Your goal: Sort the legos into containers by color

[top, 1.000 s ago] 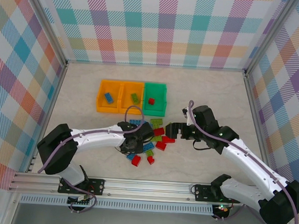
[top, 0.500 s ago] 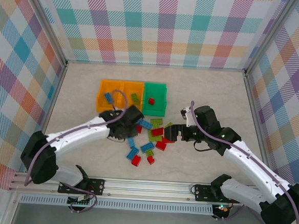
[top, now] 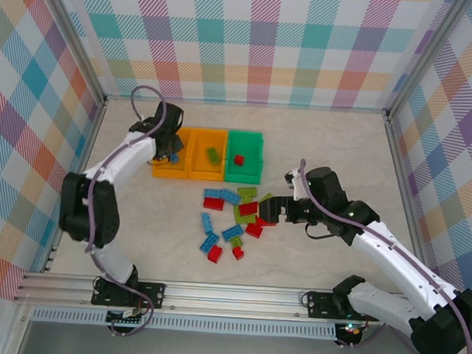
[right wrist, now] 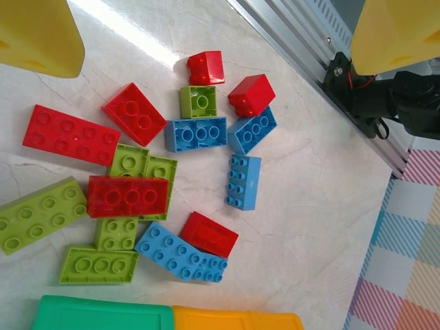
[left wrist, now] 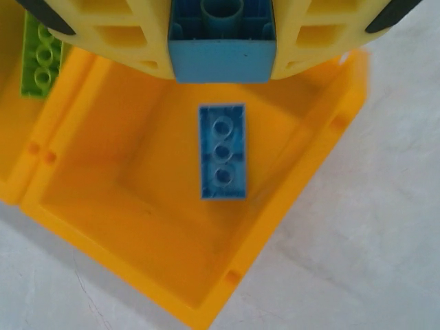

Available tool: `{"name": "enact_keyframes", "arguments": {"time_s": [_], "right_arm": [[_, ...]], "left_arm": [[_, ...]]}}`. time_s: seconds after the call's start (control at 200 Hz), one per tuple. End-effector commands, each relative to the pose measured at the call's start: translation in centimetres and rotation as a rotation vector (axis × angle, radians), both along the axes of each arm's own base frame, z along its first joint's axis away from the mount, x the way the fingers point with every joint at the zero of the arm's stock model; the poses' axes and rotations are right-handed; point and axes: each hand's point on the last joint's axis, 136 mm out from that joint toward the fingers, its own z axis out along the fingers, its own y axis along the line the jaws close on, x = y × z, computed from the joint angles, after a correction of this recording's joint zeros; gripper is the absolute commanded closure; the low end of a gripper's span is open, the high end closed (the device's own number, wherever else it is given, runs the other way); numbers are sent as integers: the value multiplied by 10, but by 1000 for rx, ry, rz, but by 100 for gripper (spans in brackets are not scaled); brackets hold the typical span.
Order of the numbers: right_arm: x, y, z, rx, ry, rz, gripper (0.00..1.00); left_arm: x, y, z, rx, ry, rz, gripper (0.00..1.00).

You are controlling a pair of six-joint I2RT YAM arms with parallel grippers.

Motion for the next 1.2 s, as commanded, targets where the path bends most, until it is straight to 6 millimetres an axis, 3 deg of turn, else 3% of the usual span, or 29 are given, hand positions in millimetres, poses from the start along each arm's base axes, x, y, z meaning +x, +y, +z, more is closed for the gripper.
{"name": "enact_keyframes", "arguments": {"time_s": [0.0,0.155,0.355,0.47,0.585,0.69,0.825,1.04,1.195], "right_arm": [[4,-1,5,-7,-3,-24,0],[8,-15,-5,-63,1,-100,0],[32,-32,-31,-170,49,-277,0],[48,-39,-46,-223,107,-400,0],[65,-41,-59,-286,201,-524,0],[82,-34,-78,-355,264,-562,2],[99,-32,-105,-484,324,-593,17],[108,-15,-138,-493,422,-618,25],[113,-5,-156,-506,463,-599,26]], "left_arm": [[24,0,-12,-20,36,-41,65],[33,-11,-6,-74,11,-77,55],[16,-11,41,-90,-79,-108,42],[-8,-19,81,-119,-150,-188,41],[-45,-56,126,-162,-273,-427,41],[-90,-83,147,-131,-340,-630,44],[-144,-98,154,-110,-364,-832,44],[-212,-104,153,-12,-516,-1135,33],[-224,-103,136,32,-591,-1180,16]]}}
